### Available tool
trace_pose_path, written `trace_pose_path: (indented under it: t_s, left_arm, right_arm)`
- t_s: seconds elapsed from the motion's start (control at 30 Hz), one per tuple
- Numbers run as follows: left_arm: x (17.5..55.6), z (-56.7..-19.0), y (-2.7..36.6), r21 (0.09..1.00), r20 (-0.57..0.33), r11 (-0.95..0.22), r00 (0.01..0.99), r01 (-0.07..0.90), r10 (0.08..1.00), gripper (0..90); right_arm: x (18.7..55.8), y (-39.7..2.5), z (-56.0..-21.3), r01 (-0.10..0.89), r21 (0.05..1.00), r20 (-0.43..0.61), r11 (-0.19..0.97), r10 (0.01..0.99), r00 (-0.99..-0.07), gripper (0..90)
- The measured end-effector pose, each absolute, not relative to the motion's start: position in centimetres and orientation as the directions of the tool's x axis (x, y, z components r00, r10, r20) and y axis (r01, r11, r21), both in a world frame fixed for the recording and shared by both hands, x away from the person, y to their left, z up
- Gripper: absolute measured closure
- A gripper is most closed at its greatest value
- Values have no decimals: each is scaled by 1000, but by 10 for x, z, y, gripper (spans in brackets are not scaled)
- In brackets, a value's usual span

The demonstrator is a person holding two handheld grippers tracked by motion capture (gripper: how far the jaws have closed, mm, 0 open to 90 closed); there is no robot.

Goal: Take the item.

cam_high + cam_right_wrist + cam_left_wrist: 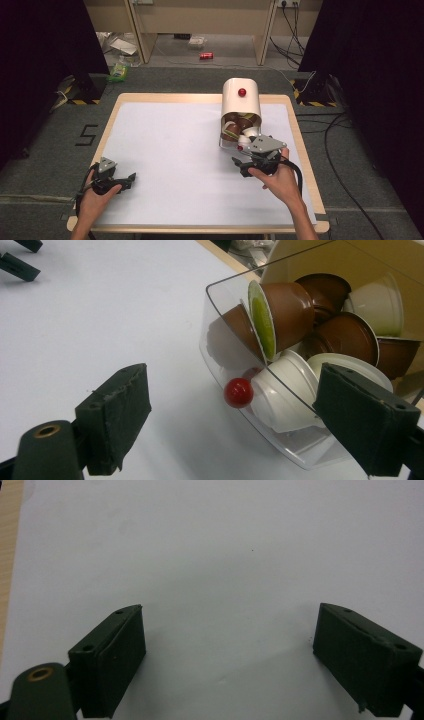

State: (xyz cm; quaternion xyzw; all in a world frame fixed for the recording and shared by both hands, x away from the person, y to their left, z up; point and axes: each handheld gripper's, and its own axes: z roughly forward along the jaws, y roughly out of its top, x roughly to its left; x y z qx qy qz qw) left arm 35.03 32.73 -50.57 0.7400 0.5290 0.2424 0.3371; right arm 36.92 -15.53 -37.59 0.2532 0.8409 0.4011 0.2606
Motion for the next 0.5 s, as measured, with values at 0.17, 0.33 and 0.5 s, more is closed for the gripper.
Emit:
trace_pose_path:
  t_s: [0.17,0.33,0.5]
  left_arm:
    - [351,-506,328,754,-2,-210,323,622,947,127]
    - [350,-506,327,755,1,-213,323,620,946,129]
    - [350,-506,327,756,1,-213,323,619,946,130]
  right_arm:
    - [366,-155,-377,212,801,-246,559,631,-736,156]
    - [364,-154,-377,215,798,-250,564,633,-733,155]
    - [359,-154,-378,215,790,-257,574,629,-733,155]
